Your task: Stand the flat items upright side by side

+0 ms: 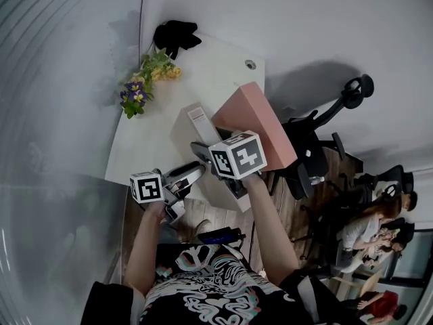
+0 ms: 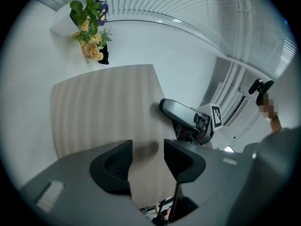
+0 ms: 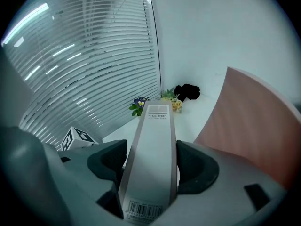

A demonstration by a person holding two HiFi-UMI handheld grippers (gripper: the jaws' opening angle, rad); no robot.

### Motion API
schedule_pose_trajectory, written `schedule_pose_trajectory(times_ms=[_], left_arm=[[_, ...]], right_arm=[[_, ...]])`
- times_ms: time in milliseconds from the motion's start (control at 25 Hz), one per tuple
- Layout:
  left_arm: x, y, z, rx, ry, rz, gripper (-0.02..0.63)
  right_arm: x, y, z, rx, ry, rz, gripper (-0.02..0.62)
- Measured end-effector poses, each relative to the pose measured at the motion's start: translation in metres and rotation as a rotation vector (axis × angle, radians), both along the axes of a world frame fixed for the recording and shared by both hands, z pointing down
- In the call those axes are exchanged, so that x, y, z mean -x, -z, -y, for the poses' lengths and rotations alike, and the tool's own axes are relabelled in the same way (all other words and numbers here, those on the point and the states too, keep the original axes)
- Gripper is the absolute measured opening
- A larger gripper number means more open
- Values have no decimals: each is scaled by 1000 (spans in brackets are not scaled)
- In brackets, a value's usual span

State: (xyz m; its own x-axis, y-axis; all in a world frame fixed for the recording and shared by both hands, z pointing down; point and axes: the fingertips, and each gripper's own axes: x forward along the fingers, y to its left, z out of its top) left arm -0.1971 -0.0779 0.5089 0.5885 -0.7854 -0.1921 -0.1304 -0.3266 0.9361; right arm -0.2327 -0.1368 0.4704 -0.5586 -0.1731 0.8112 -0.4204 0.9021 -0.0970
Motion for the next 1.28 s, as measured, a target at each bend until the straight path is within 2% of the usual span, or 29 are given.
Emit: schedule_pose_trajectory(times_ms=[120,320,1000,1280], left_arm=[[-1,-2,-3,4,-34,14,181],[0,-1,-2,-9,-41,7,172],[2,-10,1,-20,-12,32,140],[1,-3,-2,-22,-2,42,143]], right_arm=[[0,-3,-1,-41,0,-44,311],[2,-8,-3,-78,-5,-68,311],[1,-10,2,-94,-32,-54,307],[-4,1,0,-139,-52,-44,307]])
